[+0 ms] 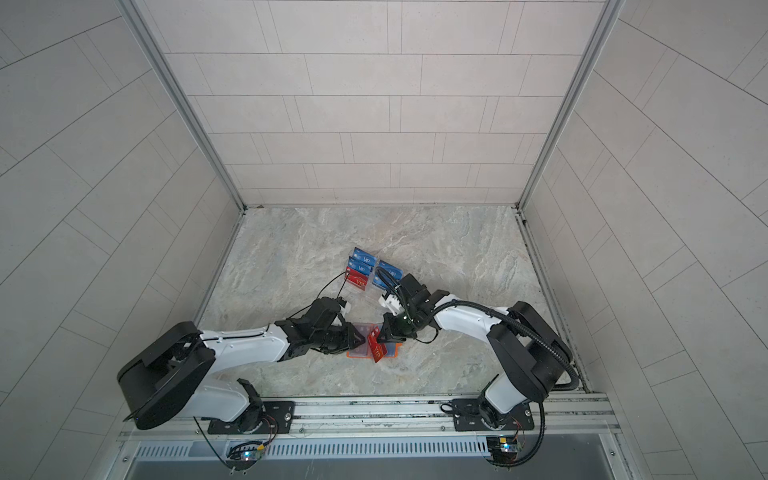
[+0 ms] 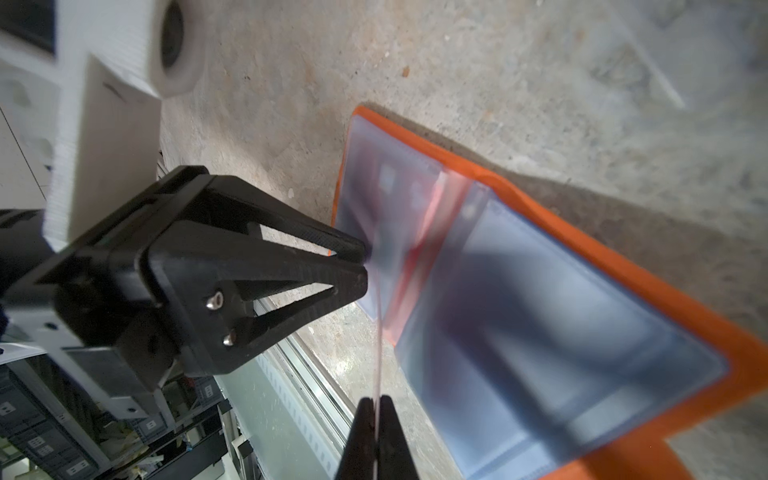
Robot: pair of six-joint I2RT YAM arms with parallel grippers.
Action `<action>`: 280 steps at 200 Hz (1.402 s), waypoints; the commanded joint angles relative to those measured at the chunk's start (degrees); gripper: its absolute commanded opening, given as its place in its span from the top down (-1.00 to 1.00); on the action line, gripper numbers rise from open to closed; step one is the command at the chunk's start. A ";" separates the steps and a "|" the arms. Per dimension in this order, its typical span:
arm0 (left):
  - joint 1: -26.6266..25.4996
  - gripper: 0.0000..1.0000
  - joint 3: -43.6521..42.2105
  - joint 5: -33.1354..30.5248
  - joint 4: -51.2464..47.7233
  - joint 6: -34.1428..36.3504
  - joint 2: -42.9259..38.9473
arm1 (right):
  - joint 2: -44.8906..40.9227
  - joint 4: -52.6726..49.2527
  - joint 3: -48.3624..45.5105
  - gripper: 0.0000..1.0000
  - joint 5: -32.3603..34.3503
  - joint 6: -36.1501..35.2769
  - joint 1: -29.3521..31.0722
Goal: Put the credit cards into the card holder
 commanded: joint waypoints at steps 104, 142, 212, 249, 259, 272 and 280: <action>-0.31 0.46 -0.94 -1.40 -4.99 1.80 -1.37 | 3.80 3.85 -1.75 1.00 -0.65 2.24 -0.67; -0.25 0.46 -0.95 -1.53 -5.00 1.76 -1.39 | 4.42 3.96 -1.55 1.00 -0.84 2.07 -0.80; -0.32 0.47 -0.92 -1.38 -5.28 1.87 -1.31 | 5.80 9.06 -2.53 1.00 2.12 6.78 -1.14; -0.32 0.47 -1.08 -1.40 -5.37 1.73 -1.39 | 5.84 12.57 -4.69 1.00 5.22 10.15 -1.06; -0.29 0.47 -0.95 -1.39 -5.34 1.71 -1.31 | 5.65 14.21 -5.78 1.00 5.94 11.37 -1.02; -0.32 0.47 -0.87 -1.18 -5.37 1.79 -1.09 | 5.52 16.58 -7.16 1.00 6.55 12.92 -0.97; -0.30 0.47 -0.85 -1.05 -5.37 1.84 -1.04 | 5.49 17.33 -7.59 1.00 7.00 13.38 -0.89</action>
